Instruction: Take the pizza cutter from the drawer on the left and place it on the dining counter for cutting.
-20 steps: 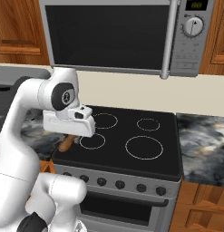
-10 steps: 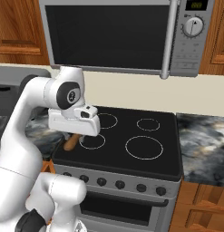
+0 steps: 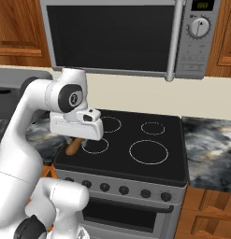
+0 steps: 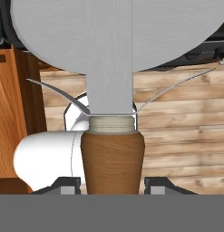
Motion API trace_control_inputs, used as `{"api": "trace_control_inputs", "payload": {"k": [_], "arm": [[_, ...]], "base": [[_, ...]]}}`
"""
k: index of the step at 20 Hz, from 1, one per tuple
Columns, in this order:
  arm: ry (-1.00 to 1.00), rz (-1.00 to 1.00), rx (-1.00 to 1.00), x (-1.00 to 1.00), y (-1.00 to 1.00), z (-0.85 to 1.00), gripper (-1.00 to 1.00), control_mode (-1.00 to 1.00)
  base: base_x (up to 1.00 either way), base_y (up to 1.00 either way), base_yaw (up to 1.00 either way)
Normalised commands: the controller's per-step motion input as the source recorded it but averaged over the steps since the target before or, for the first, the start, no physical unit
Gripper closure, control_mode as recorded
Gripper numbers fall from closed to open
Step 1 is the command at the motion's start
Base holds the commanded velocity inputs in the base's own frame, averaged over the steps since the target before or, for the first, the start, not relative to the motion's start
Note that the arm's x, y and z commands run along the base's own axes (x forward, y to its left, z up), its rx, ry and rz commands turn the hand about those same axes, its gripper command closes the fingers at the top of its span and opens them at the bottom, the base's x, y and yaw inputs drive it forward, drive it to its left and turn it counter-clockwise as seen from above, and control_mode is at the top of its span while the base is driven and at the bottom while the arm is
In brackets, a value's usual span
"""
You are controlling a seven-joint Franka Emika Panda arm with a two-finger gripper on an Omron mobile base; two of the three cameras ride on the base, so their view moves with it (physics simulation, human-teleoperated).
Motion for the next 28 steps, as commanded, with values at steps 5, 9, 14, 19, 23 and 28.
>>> {"api": "trace_control_inputs", "payload": {"k": [5,9,14,19,23,28], "arm": [[0.0,0.0,0.0,0.0,0.0,0.0,1.0,1.0],[0.0,0.0,0.0,0.0,0.0,0.0,1.0,1.0],[0.0,0.0,0.0,0.0,0.0,0.0,1.0,1.0],[0.0,0.0,0.0,0.0,0.0,0.0,1.0,1.0],[0.0,0.0,0.0,0.0,0.0,0.0,1.0,1.0],[0.0,0.0,0.0,0.0,0.0,0.0,1.0,1.0]], "base": [[-0.06,-0.07,-0.02],[-0.27,-0.66,-0.42],[-0.06,-0.55,-0.72],[0.0,-0.41,-0.82],[0.0,-0.31,-0.87],[0.0,-0.2,-0.89]]}}
